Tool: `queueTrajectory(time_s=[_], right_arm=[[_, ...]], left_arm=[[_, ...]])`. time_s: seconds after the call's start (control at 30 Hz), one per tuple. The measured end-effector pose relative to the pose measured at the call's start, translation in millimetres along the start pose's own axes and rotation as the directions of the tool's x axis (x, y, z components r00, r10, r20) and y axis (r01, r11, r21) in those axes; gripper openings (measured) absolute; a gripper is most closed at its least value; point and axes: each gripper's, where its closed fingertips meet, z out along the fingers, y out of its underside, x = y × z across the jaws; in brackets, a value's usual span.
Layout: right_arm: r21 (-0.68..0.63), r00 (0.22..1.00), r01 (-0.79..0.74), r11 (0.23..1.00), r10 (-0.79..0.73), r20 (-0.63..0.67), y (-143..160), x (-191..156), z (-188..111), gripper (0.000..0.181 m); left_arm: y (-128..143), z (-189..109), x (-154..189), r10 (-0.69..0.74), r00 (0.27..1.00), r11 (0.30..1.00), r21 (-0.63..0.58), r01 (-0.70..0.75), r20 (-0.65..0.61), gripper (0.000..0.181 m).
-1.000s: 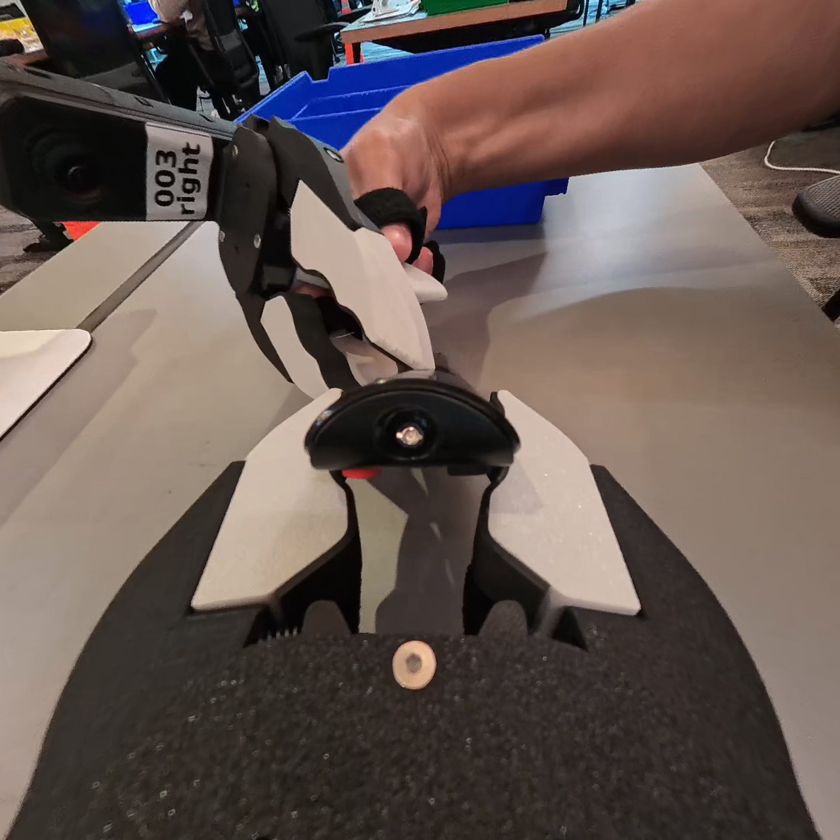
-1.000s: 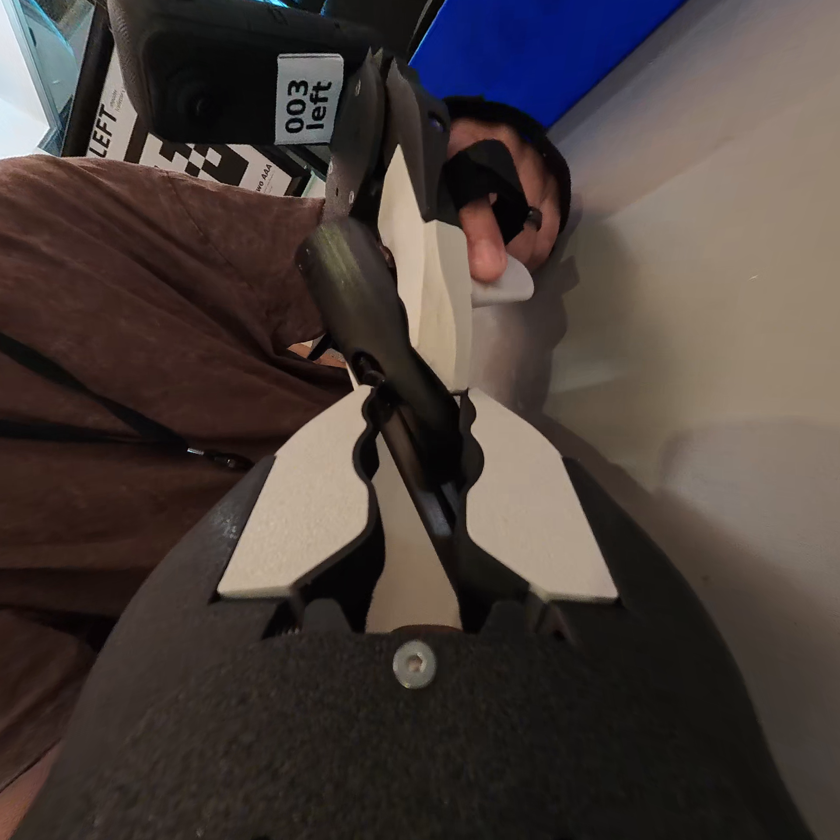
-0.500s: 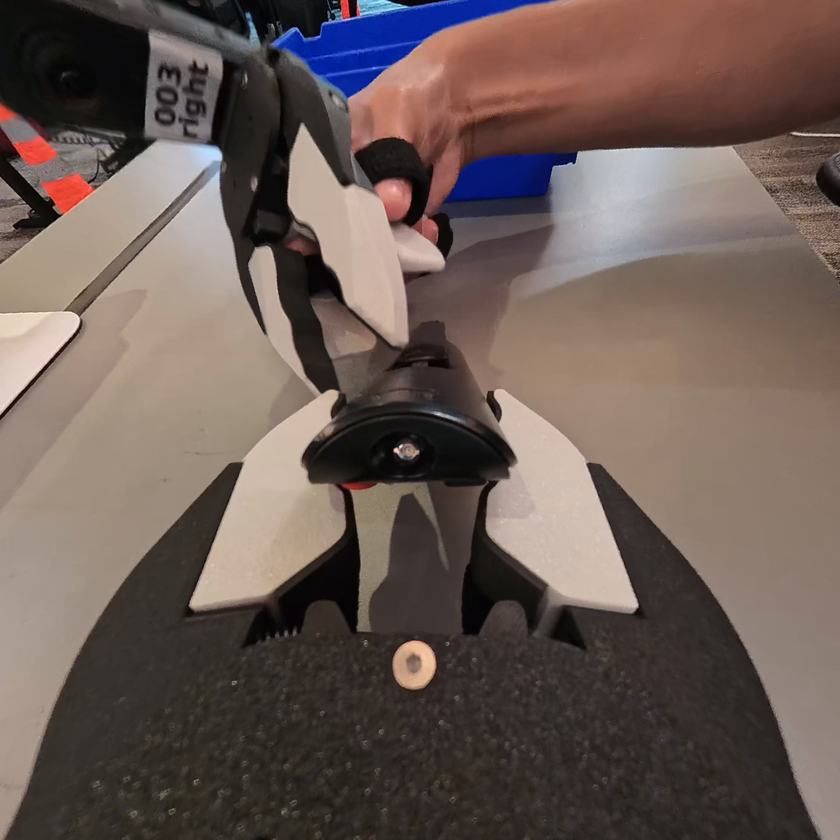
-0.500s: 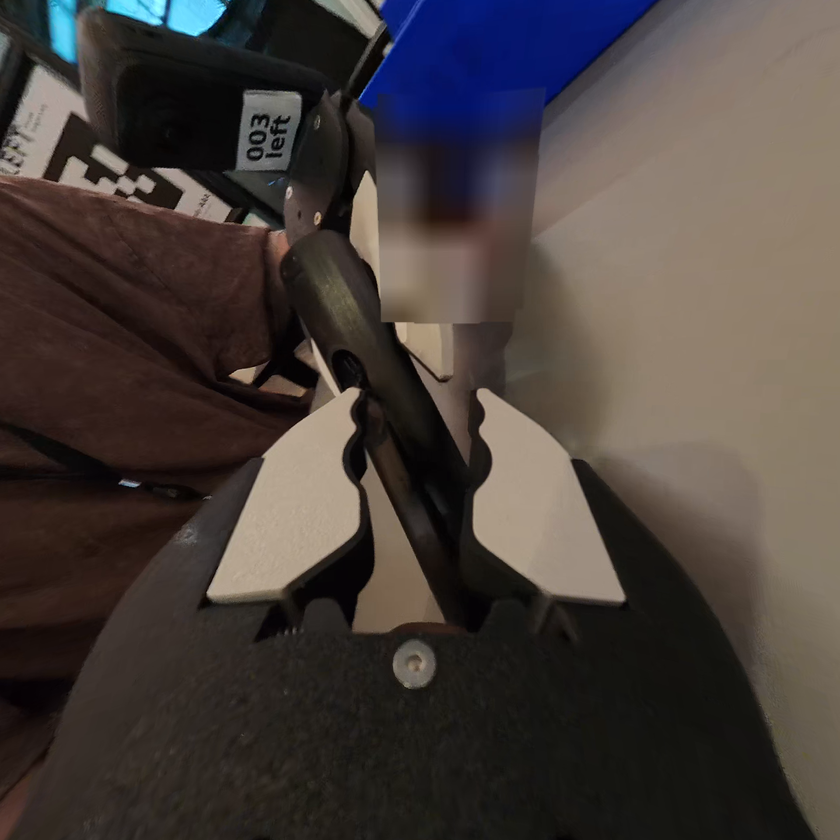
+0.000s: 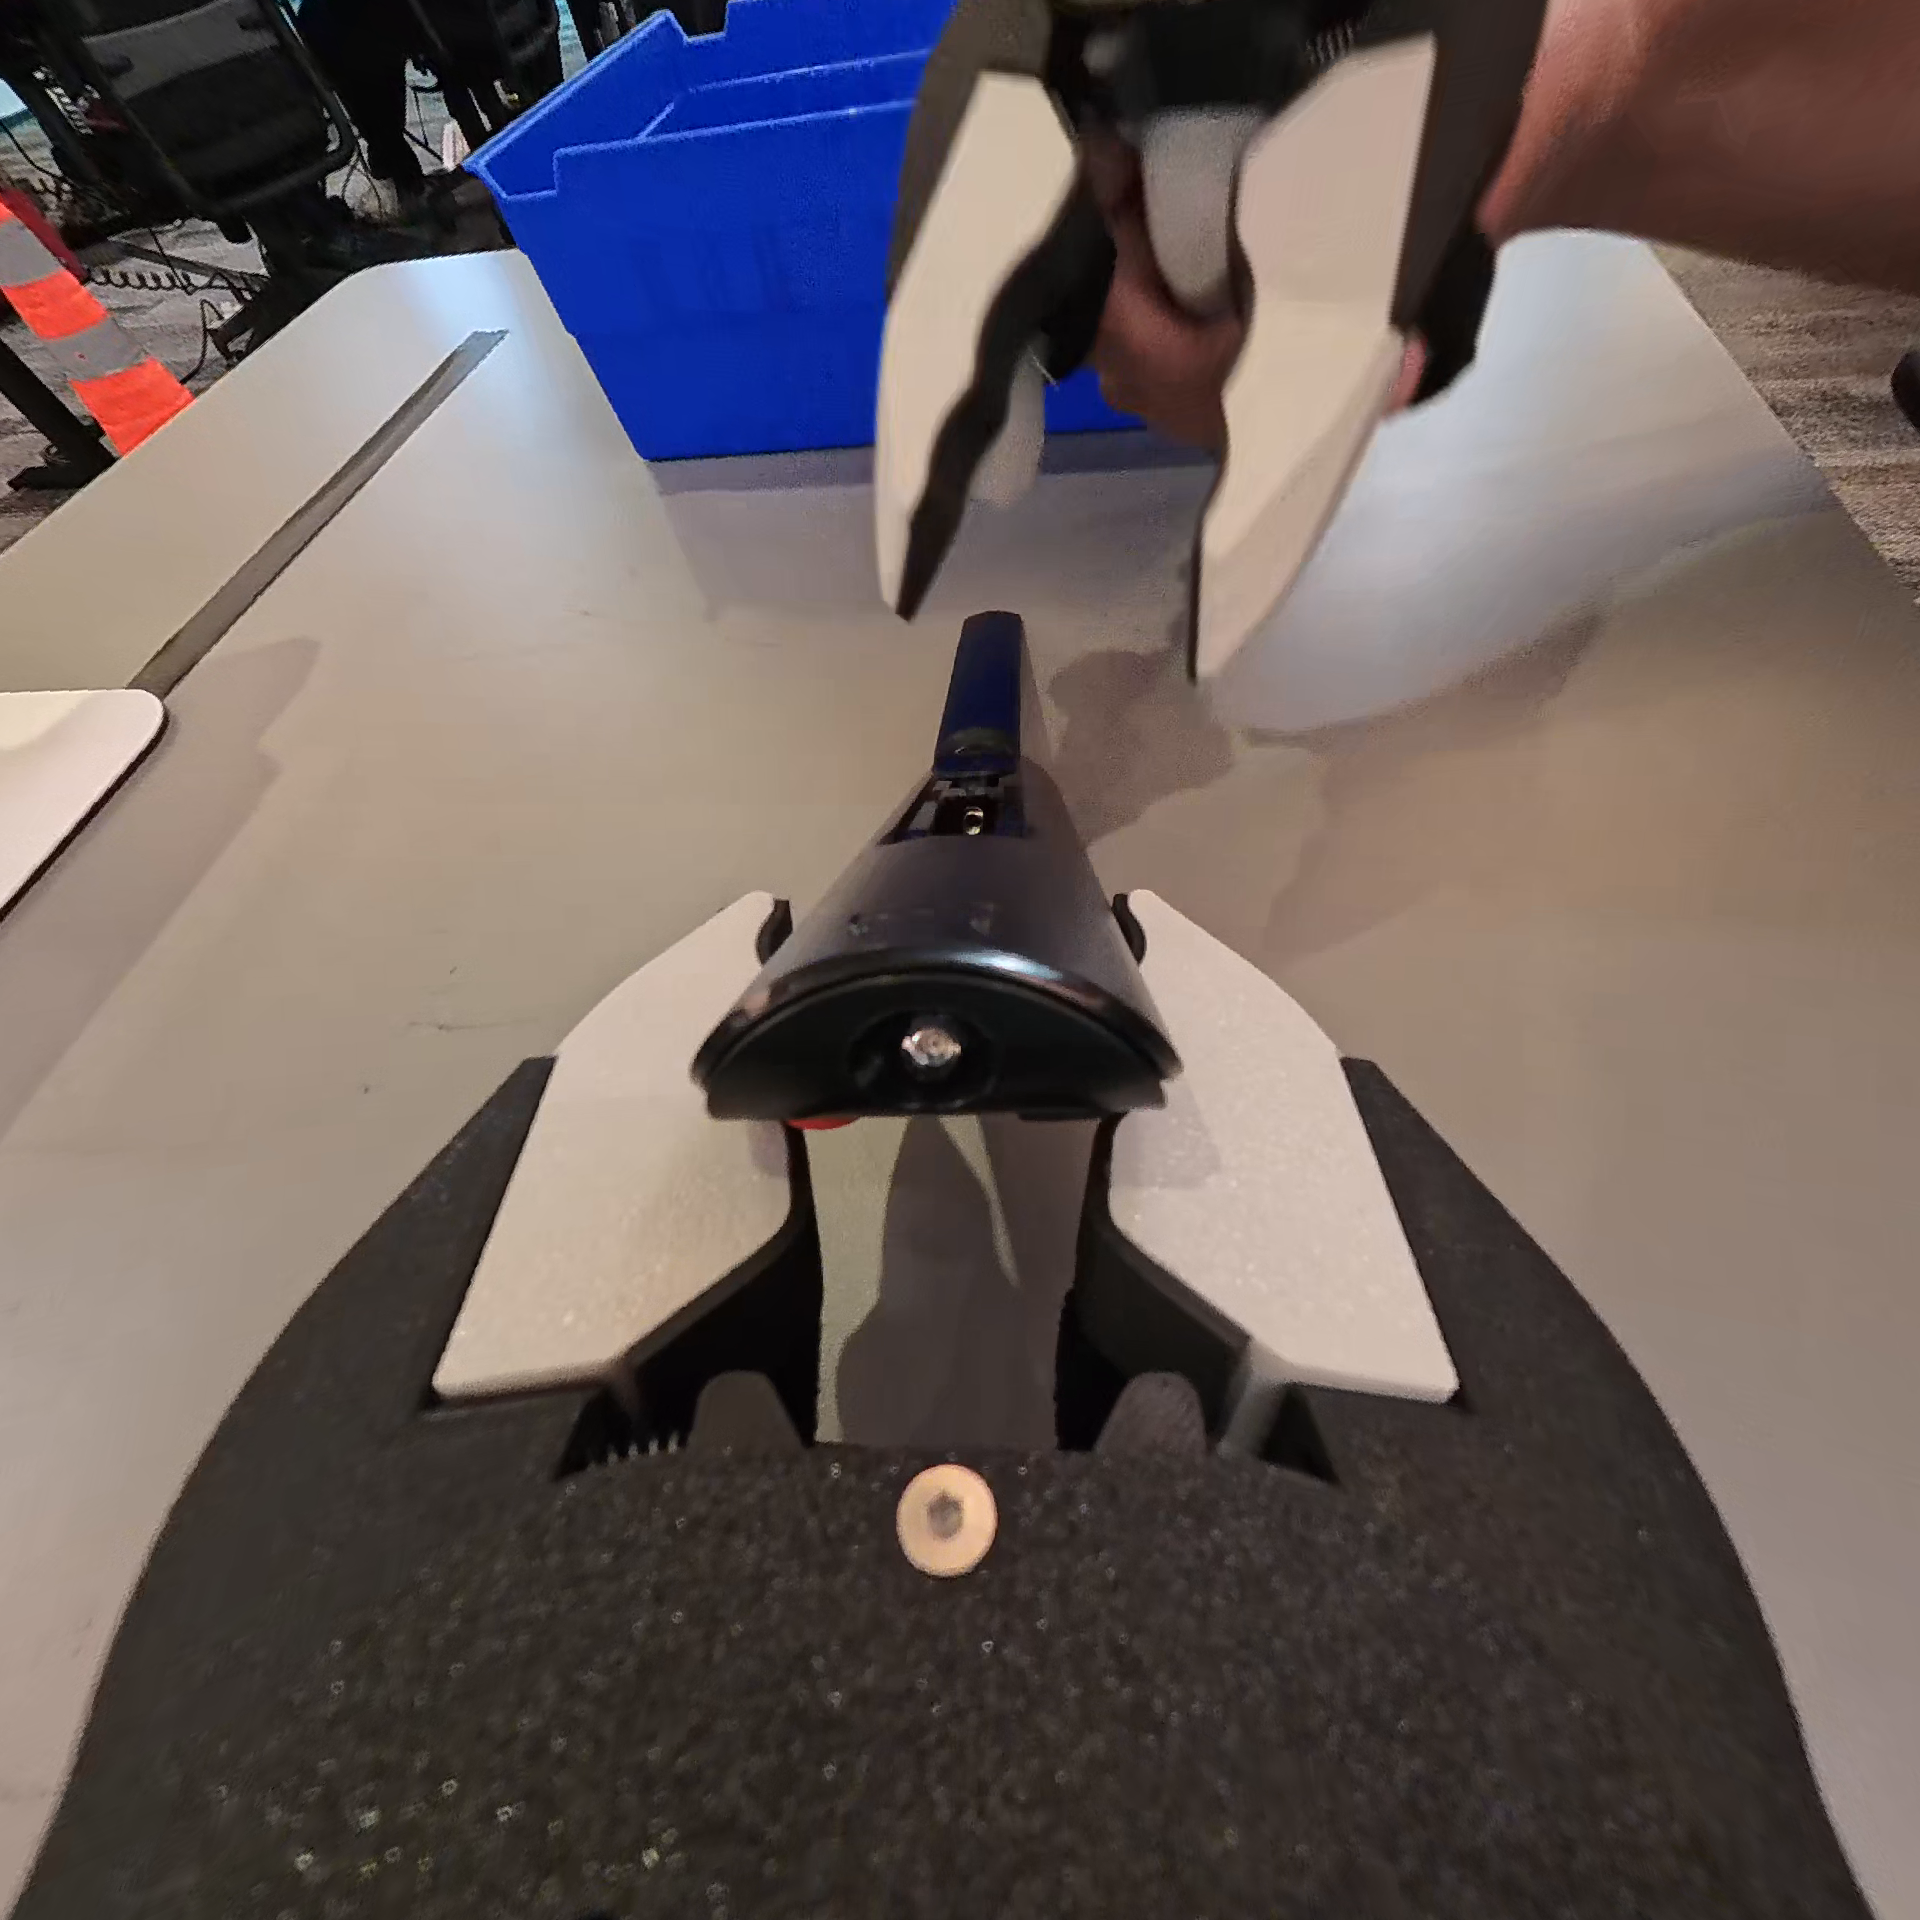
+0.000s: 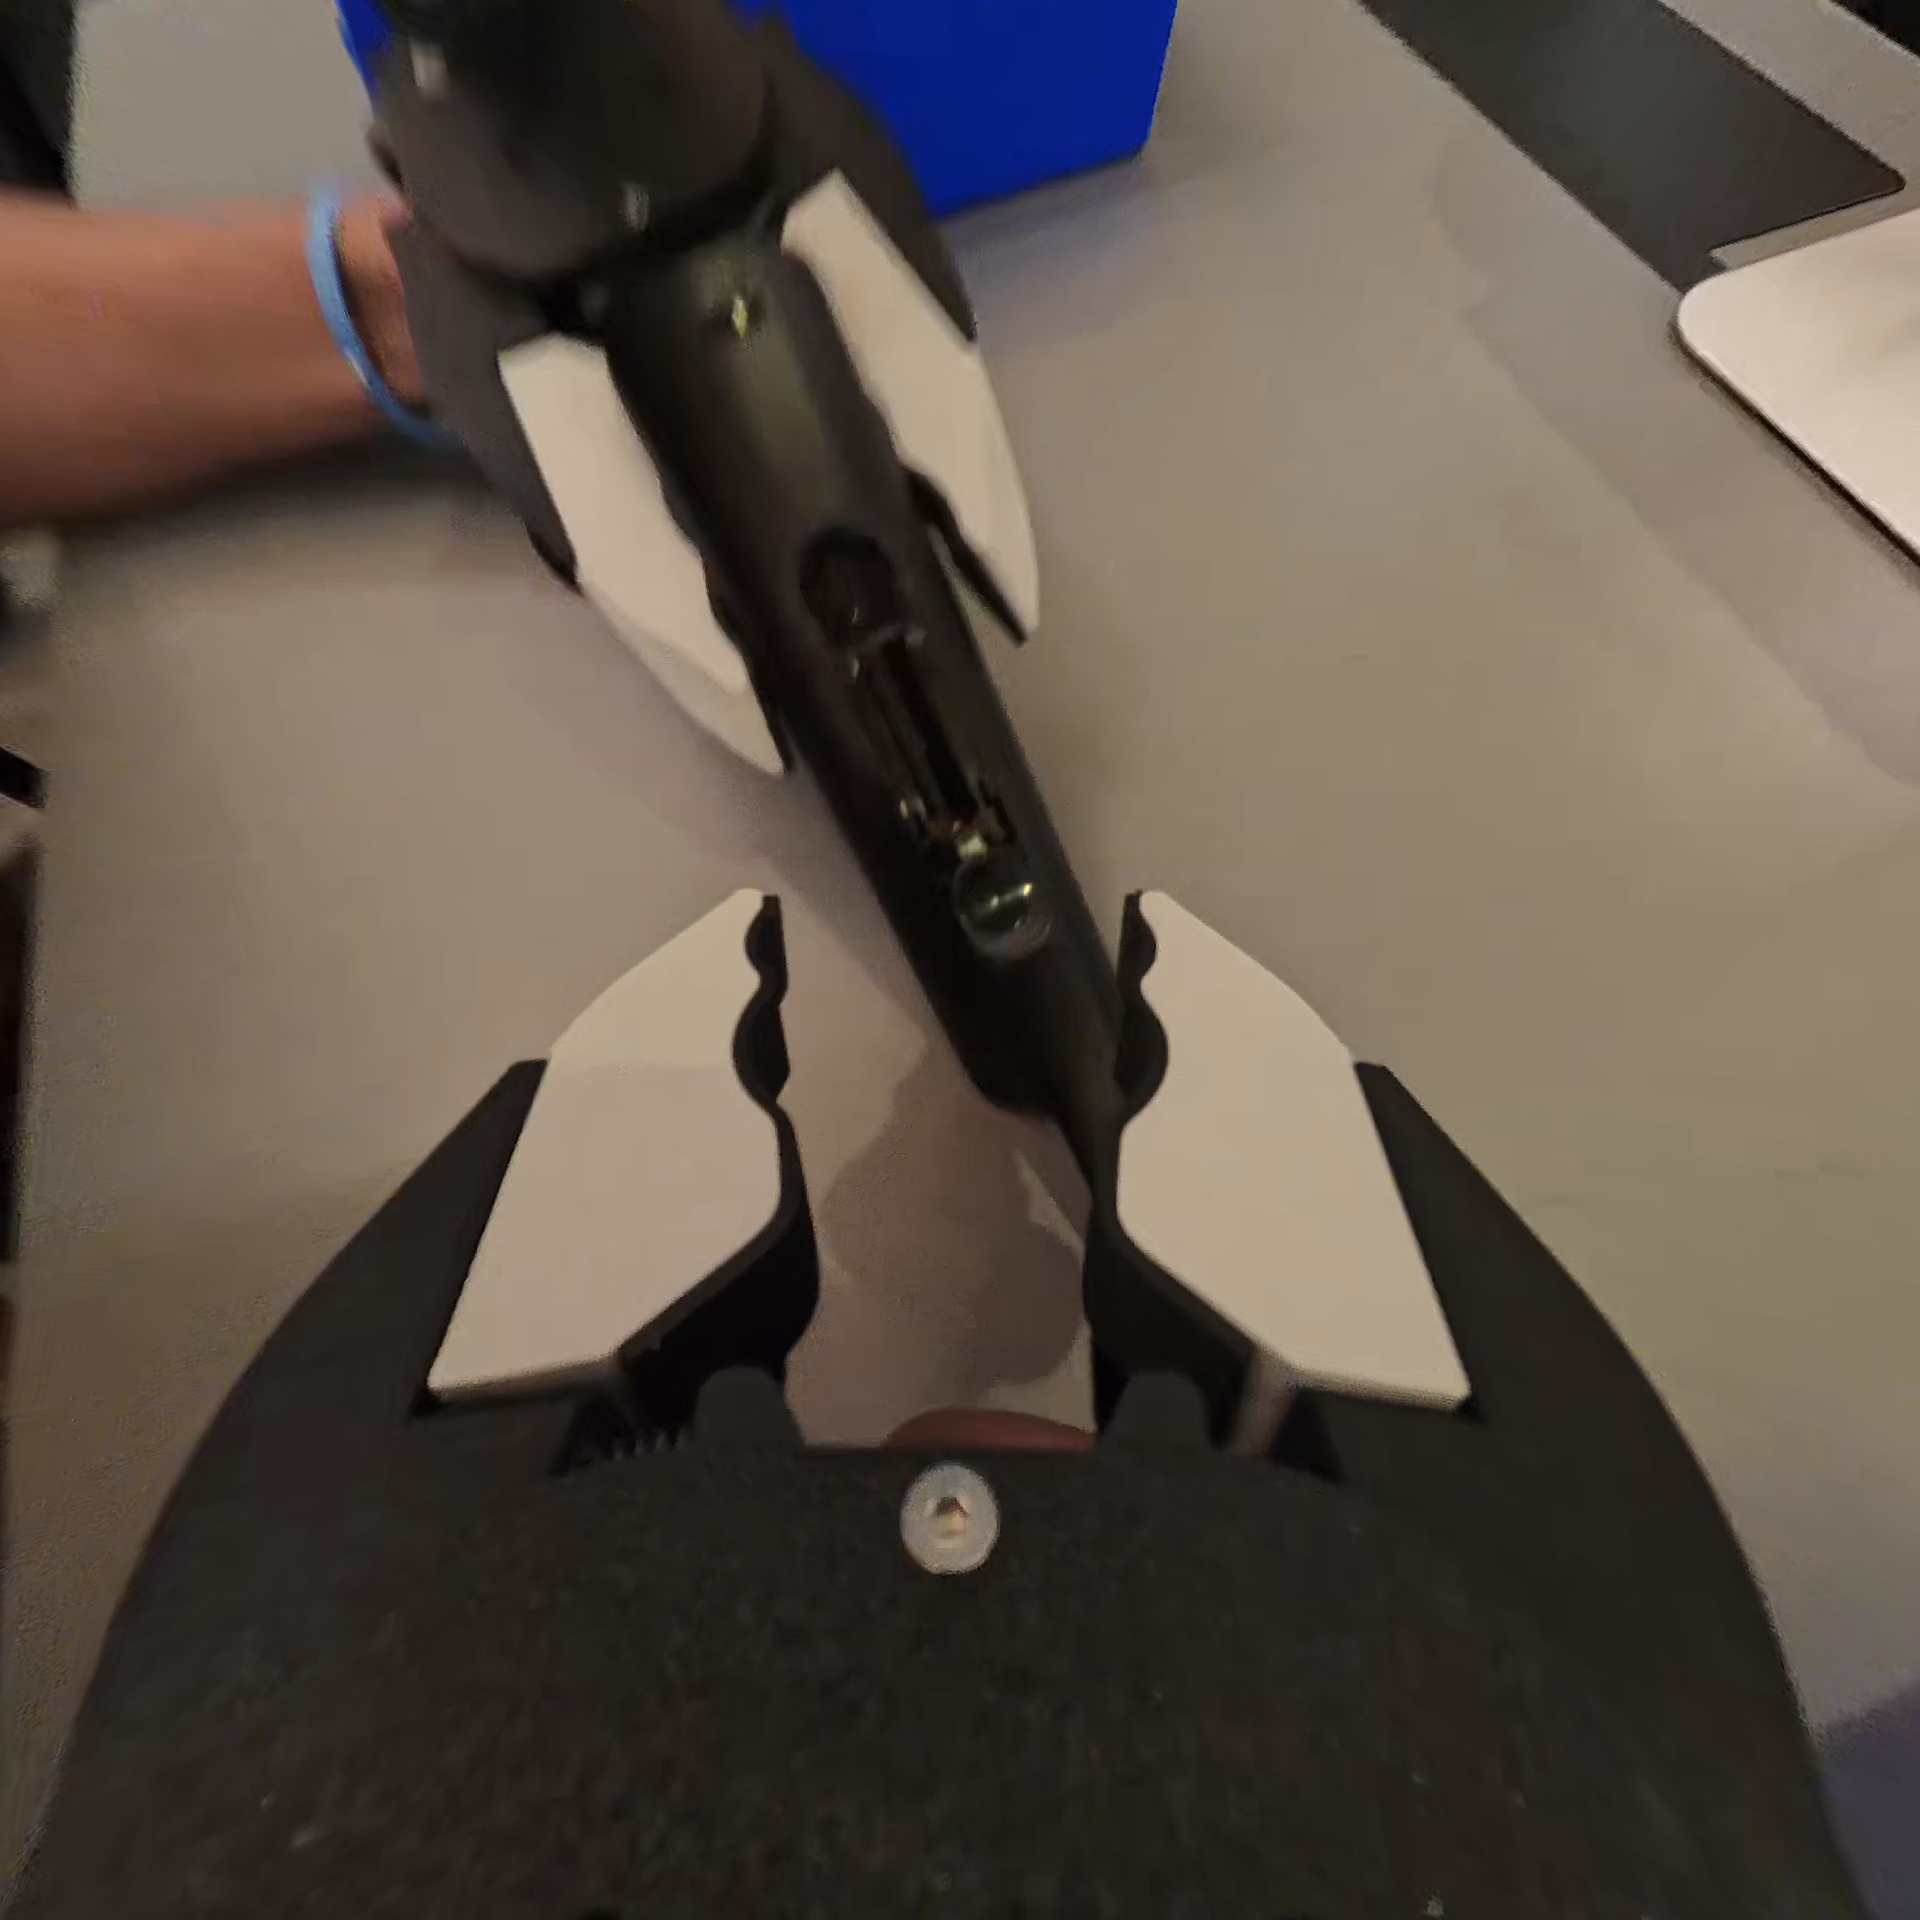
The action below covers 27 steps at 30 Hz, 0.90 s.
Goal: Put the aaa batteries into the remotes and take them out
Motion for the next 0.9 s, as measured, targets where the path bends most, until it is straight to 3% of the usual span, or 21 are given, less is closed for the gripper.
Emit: queueTrajectory(time_s=[0.13,0.23,0.4,0.43,0.47,0.57,0.77,0.9], right_arm=[[-0.165,0.994,0.064,0.984,-0.077,-0.075,32.7,7.2,11.6,0.057],[-0.256,0.981,0.103,0.961,-0.141,-0.133,42.7,22.4,4.5,0.044],[-0.437,0.977,0.142,0.888,-0.198,-0.085,63.9,32.9,0.3,0.039],[-0.471,0.975,0.155,0.868,-0.21,-0.067,68.0,33.5,1.1,0.031],[-0.482,0.974,0.161,0.861,-0.217,-0.061,68.5,34.7,1.9,0.023],[-0.491,0.98,0.143,0.859,-0.191,-0.049,66.0,35.2,-2.0,0.022],[-0.573,0.969,-0.082,0.815,-0.069,-0.238,77.3,49.7,-41.2,0.018],[-0.617,0.897,-0.373,0.693,0.097,-0.432,106.9,52.2,-57.0,0.018]], left_arm=[[-0.1,-0.2,-0.3,-0.003,1.0,1.0,0.001,0.003,0.001,0.058],[-0.2,-0.3,-0.6,-0.006,1.0,1.0,0.002,0.006,0.001,0.058],[-0.1,-0.2,0.8,-0.003,1.0,1.0,0.001,0.003,-0.007,0.058],[0.2,-0.1,1.2,-0.003,1.0,1.0,-0.001,0.003,-0.009,0.058],[0.4,-0.1,1.6,-0.003,1.0,1.0,-0.003,0.003,-0.011,0.058],[0.8,0.0,0.9,-0.007,1.0,1.0,-0.006,0.007,-0.007,0.058],[0.5,-0.3,0.0,-0.01,1.0,1.0,-0.003,0.01,-0.001,0.058],[0.8,-0.2,0.5,-0.005,1.0,1.0,-0.005,0.005,-0.002,0.058]])
